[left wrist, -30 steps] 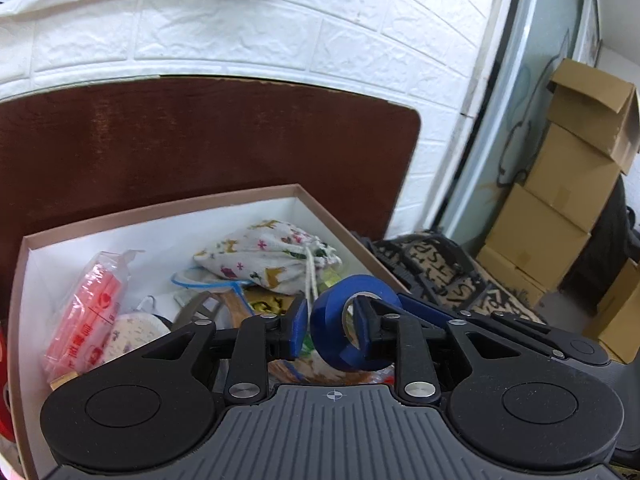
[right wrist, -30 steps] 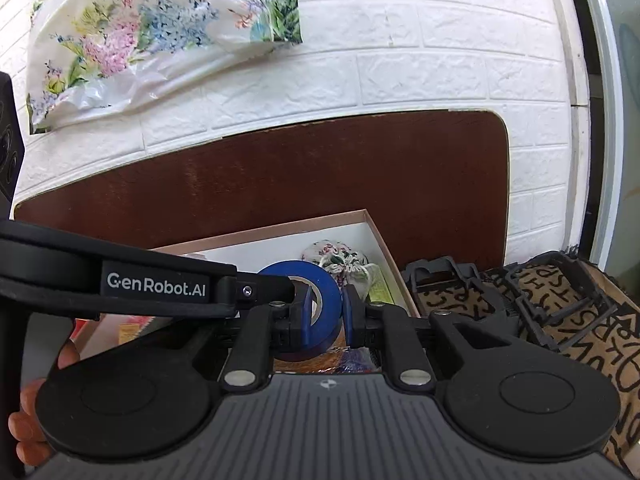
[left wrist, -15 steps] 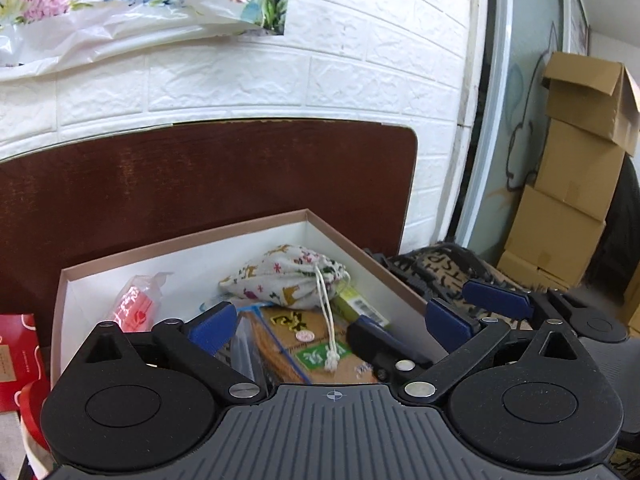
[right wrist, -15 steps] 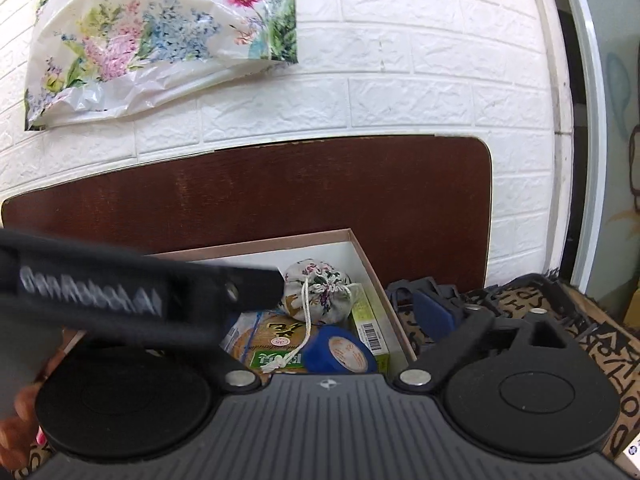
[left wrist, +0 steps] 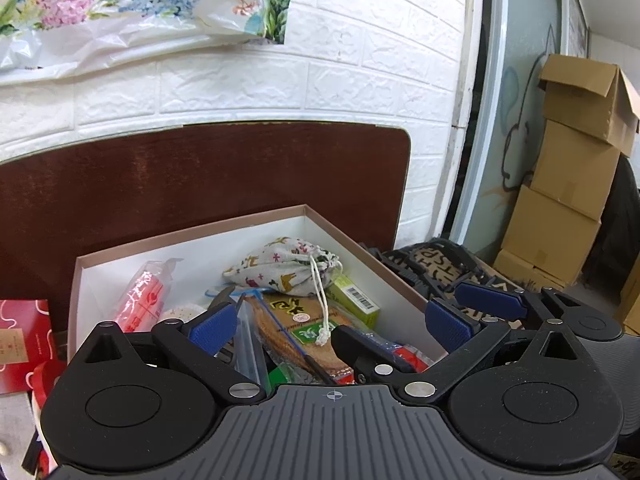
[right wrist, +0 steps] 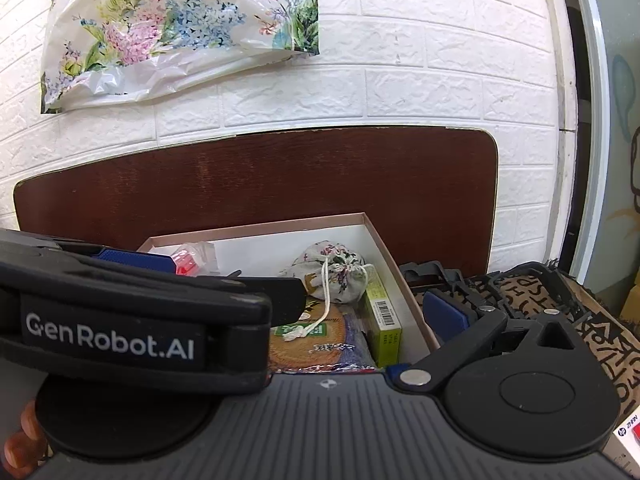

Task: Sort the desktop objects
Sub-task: 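Withdraw both grippers from the box back toward the pile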

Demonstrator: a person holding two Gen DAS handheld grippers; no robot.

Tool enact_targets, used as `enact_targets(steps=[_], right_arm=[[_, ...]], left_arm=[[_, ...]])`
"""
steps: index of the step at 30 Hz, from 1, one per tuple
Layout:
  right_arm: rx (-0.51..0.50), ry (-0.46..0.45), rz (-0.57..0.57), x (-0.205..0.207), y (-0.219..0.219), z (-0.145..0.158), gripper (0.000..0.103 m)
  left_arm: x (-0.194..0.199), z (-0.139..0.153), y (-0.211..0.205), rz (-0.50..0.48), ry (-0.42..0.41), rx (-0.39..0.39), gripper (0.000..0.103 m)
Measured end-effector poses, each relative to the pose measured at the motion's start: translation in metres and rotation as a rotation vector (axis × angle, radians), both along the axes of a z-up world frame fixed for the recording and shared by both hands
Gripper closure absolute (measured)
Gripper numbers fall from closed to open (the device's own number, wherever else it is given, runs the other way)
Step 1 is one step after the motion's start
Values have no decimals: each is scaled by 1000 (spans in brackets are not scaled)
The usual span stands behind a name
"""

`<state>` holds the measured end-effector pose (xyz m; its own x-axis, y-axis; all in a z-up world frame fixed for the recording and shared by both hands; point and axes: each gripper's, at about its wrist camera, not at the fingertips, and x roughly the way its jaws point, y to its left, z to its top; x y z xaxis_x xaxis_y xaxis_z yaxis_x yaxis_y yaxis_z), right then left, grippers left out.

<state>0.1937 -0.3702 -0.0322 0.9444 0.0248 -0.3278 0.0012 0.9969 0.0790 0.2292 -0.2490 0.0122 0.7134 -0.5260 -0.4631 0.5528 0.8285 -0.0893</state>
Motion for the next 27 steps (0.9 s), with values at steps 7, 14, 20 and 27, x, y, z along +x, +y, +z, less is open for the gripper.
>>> enact_targets(steps=[7,14,20,27], right_arm=[[-13,-13,18,-11,11,10,1],[-15,-41,64,-34,33,17,0],[-30,-65,120,-61,66,12,0],[-34,-68,185,-85,111,-1,0]], left_arm=[[-15,9,12,6,-3,-19,0],[-45,10,46,42,0,-62,0],[-75,0,90,101,4,-116,0],[-113,-17,140,193,-14,-139,0]])
